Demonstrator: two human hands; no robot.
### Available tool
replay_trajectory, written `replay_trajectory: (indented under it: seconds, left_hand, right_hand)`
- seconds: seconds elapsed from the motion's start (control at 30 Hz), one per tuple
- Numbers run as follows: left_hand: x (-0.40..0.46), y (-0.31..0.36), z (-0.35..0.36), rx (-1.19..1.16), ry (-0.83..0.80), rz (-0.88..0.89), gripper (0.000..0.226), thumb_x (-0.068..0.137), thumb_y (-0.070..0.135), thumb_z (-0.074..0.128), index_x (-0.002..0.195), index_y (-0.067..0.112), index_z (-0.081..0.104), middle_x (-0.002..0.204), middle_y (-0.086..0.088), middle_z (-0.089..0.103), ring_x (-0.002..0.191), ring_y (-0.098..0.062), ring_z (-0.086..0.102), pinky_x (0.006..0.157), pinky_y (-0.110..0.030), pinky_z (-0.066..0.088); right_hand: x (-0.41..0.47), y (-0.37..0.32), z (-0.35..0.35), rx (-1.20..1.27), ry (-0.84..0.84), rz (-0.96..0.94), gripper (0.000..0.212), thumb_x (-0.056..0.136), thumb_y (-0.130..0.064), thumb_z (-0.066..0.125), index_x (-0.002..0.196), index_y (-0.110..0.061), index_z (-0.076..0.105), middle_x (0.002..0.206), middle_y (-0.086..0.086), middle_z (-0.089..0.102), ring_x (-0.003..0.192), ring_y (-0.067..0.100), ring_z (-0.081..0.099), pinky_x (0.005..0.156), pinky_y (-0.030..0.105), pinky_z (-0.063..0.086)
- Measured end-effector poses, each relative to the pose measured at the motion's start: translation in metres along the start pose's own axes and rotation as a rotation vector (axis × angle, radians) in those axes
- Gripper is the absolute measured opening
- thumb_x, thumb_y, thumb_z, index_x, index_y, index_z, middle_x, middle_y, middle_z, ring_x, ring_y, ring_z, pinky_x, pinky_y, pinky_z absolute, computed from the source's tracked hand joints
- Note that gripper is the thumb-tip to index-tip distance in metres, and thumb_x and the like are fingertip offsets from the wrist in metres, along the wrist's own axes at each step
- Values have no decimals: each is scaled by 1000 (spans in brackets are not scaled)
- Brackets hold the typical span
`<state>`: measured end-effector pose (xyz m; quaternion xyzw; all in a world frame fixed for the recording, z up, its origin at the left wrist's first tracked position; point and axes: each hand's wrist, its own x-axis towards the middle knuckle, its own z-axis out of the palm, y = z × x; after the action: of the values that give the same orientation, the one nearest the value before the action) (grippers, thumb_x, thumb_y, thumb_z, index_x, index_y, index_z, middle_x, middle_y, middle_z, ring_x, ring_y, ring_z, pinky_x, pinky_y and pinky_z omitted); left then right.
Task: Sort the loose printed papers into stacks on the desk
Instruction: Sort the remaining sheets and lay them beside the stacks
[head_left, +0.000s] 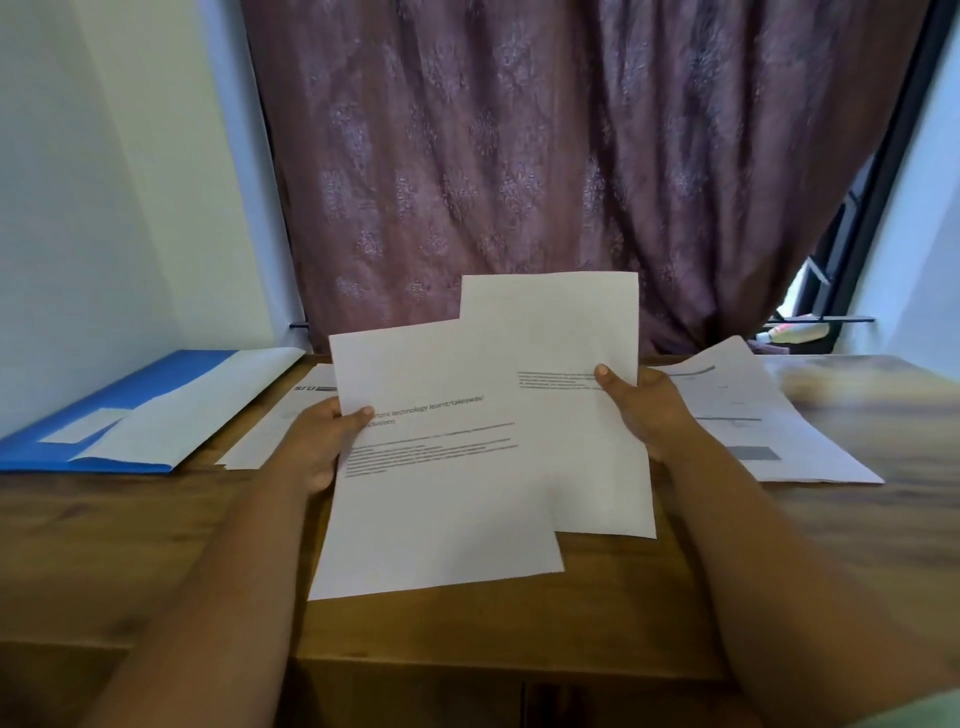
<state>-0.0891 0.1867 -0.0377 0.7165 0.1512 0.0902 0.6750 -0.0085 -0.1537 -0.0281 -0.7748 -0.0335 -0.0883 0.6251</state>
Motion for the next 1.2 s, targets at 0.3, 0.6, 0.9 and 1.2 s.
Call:
replay_trajectory:
  seconds: [0.3, 0.6, 0.9, 1.2]
  left_hand:
    - [0, -2, 2, 2, 52, -29, 19, 99, 18, 57, 116, 9, 62, 107, -10, 69, 93, -27, 67, 63, -33, 53]
    - [-3, -7, 5, 57, 83, 8, 22, 98, 16, 59, 117, 6, 65, 108, -10, 71, 91, -26, 69, 68, -32, 55]
    - [-12, 7, 35, -203, 56, -34, 25, 101, 46, 46, 100, 26, 61, 99, -3, 71, 94, -27, 67, 86, -42, 55]
    - [-8, 3, 33, -124, -133, 293, 35, 97, 15, 60, 132, 16, 54, 121, -3, 68, 108, -21, 67, 82, -27, 57]
  right_hand:
    - [9, -7, -39, 257, 348, 36, 43, 96, -34, 59, 124, -1, 56, 119, 8, 62, 95, 22, 57, 66, 18, 49]
    - [-1, -3, -6, 183, 142, 100, 29, 94, -34, 62, 107, -7, 62, 96, 5, 66, 72, 16, 60, 58, 22, 49]
    - [-40, 0, 63, -375, -84, -127, 52, 95, -46, 54, 130, -8, 56, 127, 7, 60, 115, 26, 58, 91, 29, 45]
    - [-31, -12, 57, 127, -388, 177, 67, 76, -37, 79, 132, -12, 53, 125, 9, 64, 105, 26, 66, 87, 42, 56]
